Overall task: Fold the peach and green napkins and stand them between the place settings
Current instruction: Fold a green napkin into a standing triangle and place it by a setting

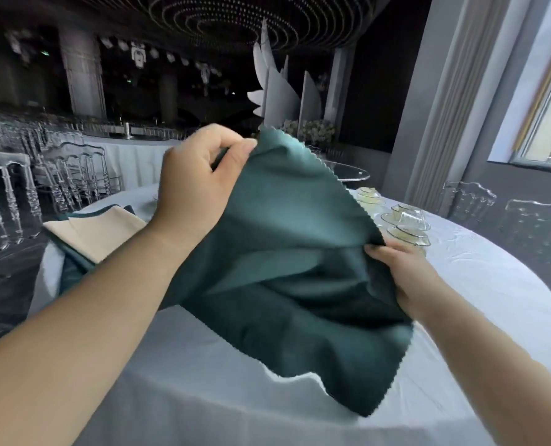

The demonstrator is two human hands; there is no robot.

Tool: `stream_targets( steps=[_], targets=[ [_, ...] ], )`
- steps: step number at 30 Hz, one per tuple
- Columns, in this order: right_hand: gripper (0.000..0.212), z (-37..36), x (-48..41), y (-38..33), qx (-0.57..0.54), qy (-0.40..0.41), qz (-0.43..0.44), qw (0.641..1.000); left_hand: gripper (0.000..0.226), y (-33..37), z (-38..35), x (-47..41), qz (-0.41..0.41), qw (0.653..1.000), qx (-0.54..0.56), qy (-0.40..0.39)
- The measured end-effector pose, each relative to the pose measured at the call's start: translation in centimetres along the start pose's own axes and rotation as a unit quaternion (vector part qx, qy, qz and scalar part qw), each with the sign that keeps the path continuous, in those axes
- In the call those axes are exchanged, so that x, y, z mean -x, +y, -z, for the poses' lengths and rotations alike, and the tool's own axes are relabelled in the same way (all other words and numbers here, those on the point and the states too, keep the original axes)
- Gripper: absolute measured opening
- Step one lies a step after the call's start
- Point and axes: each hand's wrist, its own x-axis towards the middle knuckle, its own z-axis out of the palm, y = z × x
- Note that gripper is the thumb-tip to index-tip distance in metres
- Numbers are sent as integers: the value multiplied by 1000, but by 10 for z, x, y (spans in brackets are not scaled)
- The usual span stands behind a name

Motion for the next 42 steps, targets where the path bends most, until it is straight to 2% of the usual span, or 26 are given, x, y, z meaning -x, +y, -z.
stream_targets(
  steps=[2,6,8,9,11,13,14,15,17,18,20,22,23,25,27,29,31,35,38,39,40,42],
  targets=[
    [7,17,26,-35,3,-63,20,998,12,13,5,-11,6,1000,18,22],
    [29,41,68,-90,68,-238,61,967,30,27,4,-35,55,996,55,40],
    [37,49,72,-100,97,-278,85,952,32,33,-1,-46,71,994,66,44],
    [31,51,70,-102,102,-277,92,951,31,36,-3,-51,81,993,73,40],
    [10,51,61,-101,96,-254,79,959,31,33,-9,-59,110,991,82,-3],
    [18,54,42,-90,113,-193,58,973,46,23,-14,-61,140,981,92,-98],
    [25,56,32,-82,135,-156,53,977,57,16,-18,-59,154,970,99,-162],
    [27,57,21,-73,159,-127,54,977,58,9,-22,-56,177,953,96,-225],
    [24,58,-3,-53,224,-77,66,969,29,-14,-35,-43,240,911,62,-330],
    [24,59,-17,-41,267,-54,78,959,17,-29,-43,-35,260,896,31,-358],
    [33,60,-46,-19,384,-21,109,917,12,-61,-61,-22,269,886,-42,-376],
    [43,58,-73,4,490,-4,120,864,38,-91,-80,-13,265,872,-149,-384],
    [45,57,-85,15,523,5,118,844,44,-102,-89,-8,256,859,-209,-390],
    [44,54,-103,31,566,34,111,816,43,-117,-110,-3,178,830,-335,-409],
    [35,54,-118,42,610,76,115,780,44,-127,-131,-1,100,811,-407,-409],
    [29,59,-133,49,630,109,124,759,43,-139,-149,-5,76,811,-431,-388],
    [27,66,-147,56,640,127,122,748,39,-153,-166,-5,98,826,-417,-367],
    [32,71,-164,72,654,126,102,739,31,-177,-177,11,177,896,-280,-297],
    [29,69,-168,81,625,122,95,765,32,-173,-156,35,145,936,-191,-258],
    [27,68,-168,82,604,123,94,782,41,-167,-144,44,135,939,-169,-269],
    [25,69,-168,82,579,125,93,800,56,-158,-129,53,138,934,-150,-295],
    [25,72,-165,80,525,131,92,836,83,-141,-93,73,181,892,-160,-382]
  ],
)
